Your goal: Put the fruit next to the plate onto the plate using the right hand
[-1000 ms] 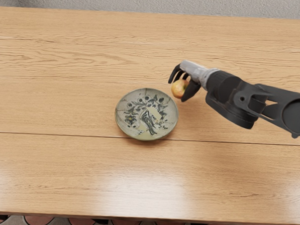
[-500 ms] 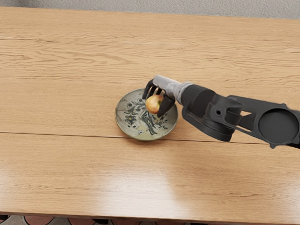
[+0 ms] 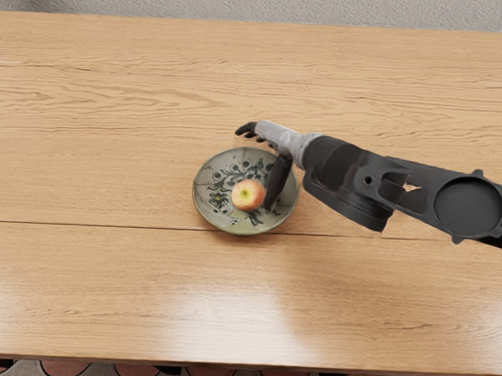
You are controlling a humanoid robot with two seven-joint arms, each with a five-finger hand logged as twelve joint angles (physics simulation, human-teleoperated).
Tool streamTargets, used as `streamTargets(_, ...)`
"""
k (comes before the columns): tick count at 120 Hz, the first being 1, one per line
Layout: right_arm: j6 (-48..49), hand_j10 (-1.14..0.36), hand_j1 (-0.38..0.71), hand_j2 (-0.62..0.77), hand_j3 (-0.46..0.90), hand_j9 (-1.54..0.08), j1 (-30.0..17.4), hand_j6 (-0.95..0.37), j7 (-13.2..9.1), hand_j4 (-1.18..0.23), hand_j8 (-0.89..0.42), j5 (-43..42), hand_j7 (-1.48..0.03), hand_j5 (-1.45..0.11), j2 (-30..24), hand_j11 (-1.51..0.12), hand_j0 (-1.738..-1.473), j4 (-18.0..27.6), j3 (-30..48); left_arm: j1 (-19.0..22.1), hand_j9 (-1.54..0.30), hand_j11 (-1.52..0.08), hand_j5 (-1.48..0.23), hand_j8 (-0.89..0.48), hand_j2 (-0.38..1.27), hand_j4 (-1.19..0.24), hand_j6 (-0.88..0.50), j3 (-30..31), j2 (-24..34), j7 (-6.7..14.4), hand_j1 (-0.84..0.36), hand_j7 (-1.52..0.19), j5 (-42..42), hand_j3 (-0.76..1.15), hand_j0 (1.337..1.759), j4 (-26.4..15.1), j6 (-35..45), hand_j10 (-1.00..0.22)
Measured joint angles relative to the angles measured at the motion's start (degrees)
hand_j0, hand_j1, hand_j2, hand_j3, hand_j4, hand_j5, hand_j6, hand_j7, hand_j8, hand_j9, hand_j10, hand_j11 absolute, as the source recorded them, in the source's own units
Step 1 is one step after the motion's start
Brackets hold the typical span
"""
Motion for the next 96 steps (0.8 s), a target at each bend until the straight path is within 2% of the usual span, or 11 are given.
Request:
streamTargets(12,3.7,-0.11,-0.24,0.02,0.0,-0.15,-1.6,-0.09,0.0,-0.11,-0.08,3.1,-0.14,-0.15,-3.2,-0.15,-1.658,2.6,6.0,0.0,0.0,0.0,0.0,0.0,0.0,0.0,0.0,0.0,0.0,0.0,0.35,0.0,0.0,0.0,1.658,0.0,0.0,0.0)
streamTargets(22,11.0,-0.08,-0.27,0.01,0.0,-0.11,-5.3,-0.07,0.0,-0.08,-0.06,7.1,-0.1,-0.1,-6.3,-0.11,-1.658,3.9,13.9,0.0,0.0,0.0,0.0,0.0,0.0,0.0,0.0,0.0,0.0,0.0,0.35,0.0,0.0,0.0,1.658,0.0,0.0,0.0)
streamTargets(30,19.7,-0.06,-0.28,0.01,0.0,-0.08,-8.8,-0.05,0.0,-0.06,-0.05,13.4,-0.08,-0.08,-8.8,-0.08,-1.658,4.3,20.6,0.0,0.0,0.0,0.0,0.0,0.0,0.0,0.0,0.0,0.0,0.0,0.35,0.0,0.0,0.0,1.658,0.0,0.0,0.0)
streamTargets(39,28.7,-0.05,-0.3,0.0,0.0,-0.06,-11.1,-0.04,0.0,-0.05,-0.04,21.8,-0.06,-0.06,-12.4,-0.06,-1.658,4.3,24.7,0.0,0.0,0.0,0.0,0.0,0.0,0.0,0.0,0.0,0.0,0.0,0.35,0.0,0.0,0.0,1.658,0.0,0.0,0.0)
streamTargets(51,38.9,-0.04,-0.31,0.0,0.0,-0.05,-12.6,-0.03,0.0,-0.04,-0.03,34.0,-0.05,-0.05,-18.5,-0.05,-1.658,2.6,26.9,0.0,0.0,0.0,0.0,0.0,0.0,0.0,0.0,0.0,0.0,0.0,0.35,0.0,0.0,0.0,1.658,0.0,0.0,0.0)
streamTargets(68,43.8,-0.03,-0.32,0.0,0.0,-0.04,-14.0,-0.03,0.0,-0.03,-0.03,45.9,-0.04,-0.04,-27.3,-0.04,-1.658,1.4,28.1,-0.1,0.0,0.0,0.0,0.0,0.0,0.0,0.0,0.0,0.0,0.0,0.35,0.0,0.0,0.0,1.658,0.0,0.0,0.0)
streamTargets(84,45.1,-0.02,-0.32,0.0,0.0,-0.03,-14.7,-0.02,0.0,-0.02,-0.02,51.6,-0.03,-0.03,-33.2,-0.03,-1.658,-0.1,28.4,-0.6,0.0,0.0,0.0,0.0,0.0,0.0,0.0,0.0,0.0,0.0,0.35,0.0,0.0,0.0,1.658,0.0,0.0,0.0)
streamTargets(96,45.4,-0.02,-0.32,0.0,0.0,-0.03,-14.8,-0.02,0.0,-0.02,-0.02,53.1,-0.03,-0.03,-35.5,-0.03,-1.658,-0.5,28.5,-0.4,0.0,0.0,0.0,0.0,0.0,0.0,0.0,0.0,0.0,0.0,0.35,0.0,0.1,0.0,1.658,0.0,0.0,0.0)
